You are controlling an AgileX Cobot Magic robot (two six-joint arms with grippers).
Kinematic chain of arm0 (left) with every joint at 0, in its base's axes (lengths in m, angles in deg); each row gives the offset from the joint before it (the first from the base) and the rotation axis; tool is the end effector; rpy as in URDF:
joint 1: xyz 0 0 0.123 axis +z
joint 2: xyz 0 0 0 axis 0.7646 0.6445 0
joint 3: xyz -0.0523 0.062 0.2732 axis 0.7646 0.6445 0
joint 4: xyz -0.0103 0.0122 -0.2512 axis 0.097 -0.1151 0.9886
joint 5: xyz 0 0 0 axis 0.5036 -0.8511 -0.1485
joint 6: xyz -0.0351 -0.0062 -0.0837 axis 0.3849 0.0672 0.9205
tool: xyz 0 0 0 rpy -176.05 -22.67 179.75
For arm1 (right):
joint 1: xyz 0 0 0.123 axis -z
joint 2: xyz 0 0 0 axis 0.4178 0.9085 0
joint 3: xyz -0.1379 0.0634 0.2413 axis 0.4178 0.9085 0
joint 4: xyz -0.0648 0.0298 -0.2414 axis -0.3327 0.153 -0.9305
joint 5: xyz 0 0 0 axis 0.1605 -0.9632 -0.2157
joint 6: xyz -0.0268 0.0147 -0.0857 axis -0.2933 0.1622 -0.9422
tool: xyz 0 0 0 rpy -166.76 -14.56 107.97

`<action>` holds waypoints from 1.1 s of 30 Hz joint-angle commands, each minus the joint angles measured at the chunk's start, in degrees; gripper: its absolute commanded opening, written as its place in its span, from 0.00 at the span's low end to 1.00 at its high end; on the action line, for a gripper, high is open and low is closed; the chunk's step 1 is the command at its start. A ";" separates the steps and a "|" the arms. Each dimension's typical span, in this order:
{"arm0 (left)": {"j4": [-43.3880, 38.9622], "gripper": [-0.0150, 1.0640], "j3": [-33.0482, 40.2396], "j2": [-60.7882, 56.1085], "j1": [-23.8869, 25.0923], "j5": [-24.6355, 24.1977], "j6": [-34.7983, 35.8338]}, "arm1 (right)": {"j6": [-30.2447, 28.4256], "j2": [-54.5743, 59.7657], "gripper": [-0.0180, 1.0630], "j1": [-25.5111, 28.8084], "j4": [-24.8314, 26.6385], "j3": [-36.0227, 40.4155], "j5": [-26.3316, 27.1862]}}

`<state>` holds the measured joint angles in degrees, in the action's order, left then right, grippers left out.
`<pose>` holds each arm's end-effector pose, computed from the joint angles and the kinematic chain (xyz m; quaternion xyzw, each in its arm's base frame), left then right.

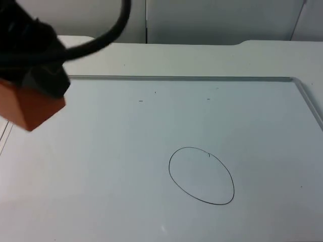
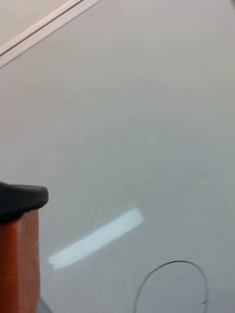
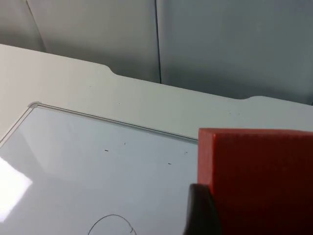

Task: Pick up one cube with the left hand and another cube with the right hand. First place the cube in the right hand at the target position, then stack the cube in the left hand on top.

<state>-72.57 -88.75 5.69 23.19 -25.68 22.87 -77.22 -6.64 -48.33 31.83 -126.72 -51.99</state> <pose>0.2082 -0.1149 0.2775 0.2614 0.9310 -0.0983 0.2350 0.1177 0.0458 0.4168 -0.1499 0.8420 0.0889 0.5106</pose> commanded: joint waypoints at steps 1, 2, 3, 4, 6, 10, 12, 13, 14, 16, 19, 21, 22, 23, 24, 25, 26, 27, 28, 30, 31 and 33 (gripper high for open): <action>0.12 0.05 2.00 -3.24 -0.31 -0.74 -0.02 | 0.25 0.66 0.01 0.29 1.12 0.28 -0.34; 0.12 0.05 3.29 -4.89 -0.31 -1.47 -0.02 | 0.25 1.00 0.01 0.29 1.33 0.28 -0.68; 0.12 0.05 4.29 -6.89 -0.31 -2.46 -0.02 | 0.25 1.59 0.01 0.29 1.62 0.28 -1.07; 0.00 0.05 4.91 -8.76 -0.31 -3.87 -0.02 | 0.25 2.05 0.01 0.29 1.76 0.28 -1.53; -0.31 0.05 5.09 -10.43 -0.31 -5.77 -0.02 | 0.25 2.73 0.01 0.29 1.85 0.28 -1.93; -3.20 0.05 5.62 -16.54 -0.31 -9.58 1.01 | -5.19 6.43 0.01 0.29 7.24 0.28 -2.44; -4.00 0.05 5.62 -17.73 -0.31 -9.70 1.58 | -6.51 7.34 0.01 0.29 9.05 0.28 -2.44; -4.54 0.05 5.62 -18.72 -0.31 -9.70 1.71 | -8.06 8.46 0.01 0.29 10.71 0.28 -2.59; -5.12 0.05 5.62 -19.54 -0.31 -9.70 1.71 | -9.06 9.76 0.01 0.29 12.07 0.28 -2.88; -5.25 0.05 5.62 -20.11 -0.31 -9.70 1.95 | -9.19 10.95 0.01 0.29 12.57 0.28 -3.15; -5.36 0.05 5.62 -20.87 -0.31 -9.82 1.93 | -9.19 15.82 0.01 0.18 12.96 0.28 -4.30; -5.36 0.05 5.62 -20.87 -0.31 -9.95 1.93 | -9.19 17.31 0.01 0.18 12.97 0.28 -4.40; -5.36 0.05 5.62 -20.87 -0.31 -9.95 1.93 | -9.19 19.51 0.01 -0.17 13.05 0.28 -4.40; -5.36 0.05 5.62 -20.87 -0.31 -9.95 1.93 | -8.93 21.21 0.01 -0.97 12.93 0.28 -4.25; -5.35 0.05 5.62 -20.87 -0.31 -9.95 1.93 | -8.62 22.93 0.01 -1.70 12.78 0.28 -4.02; -5.35 0.05 5.62 -20.87 -0.31 -9.96 1.72 | -7.66 25.06 0.01 -2.92 12.18 0.28 -3.29; -5.50 0.05 5.62 -20.87 -0.31 -9.83 1.71 | -6.58 27.29 0.01 -4.29 11.24 0.28 -2.23; -5.50 0.05 5.62 -20.87 -0.31 -9.83 1.71 | -6.58 27.29 0.01 -4.29 11.24 0.28 -2.23; -5.82 0.05 5.62 -20.87 -0.31 -9.44 1.71 | -5.06 29.55 0.01 -6.04 9.88 0.28 -1.09; -5.96 0.05 5.62 -20.87 -0.31 -9.00 1.71 | -1.29 33.81 0.01 -9.75 7.12 0.28 2.01; -5.96 0.05 5.62 -20.87 -0.31 -9.00 1.71 | -1.00 36.54 0.01 -11.49 6.53 0.28 3.69; -6.10 0.05 5.62 -20.87 -0.31 -9.01 1.71 | -0.22 40.38 0.01 -13.94 6.39 0.28 6.85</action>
<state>-78.57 -83.31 -14.84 23.19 -35.59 24.35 -79.27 29.84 -59.35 39.19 -126.72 -49.71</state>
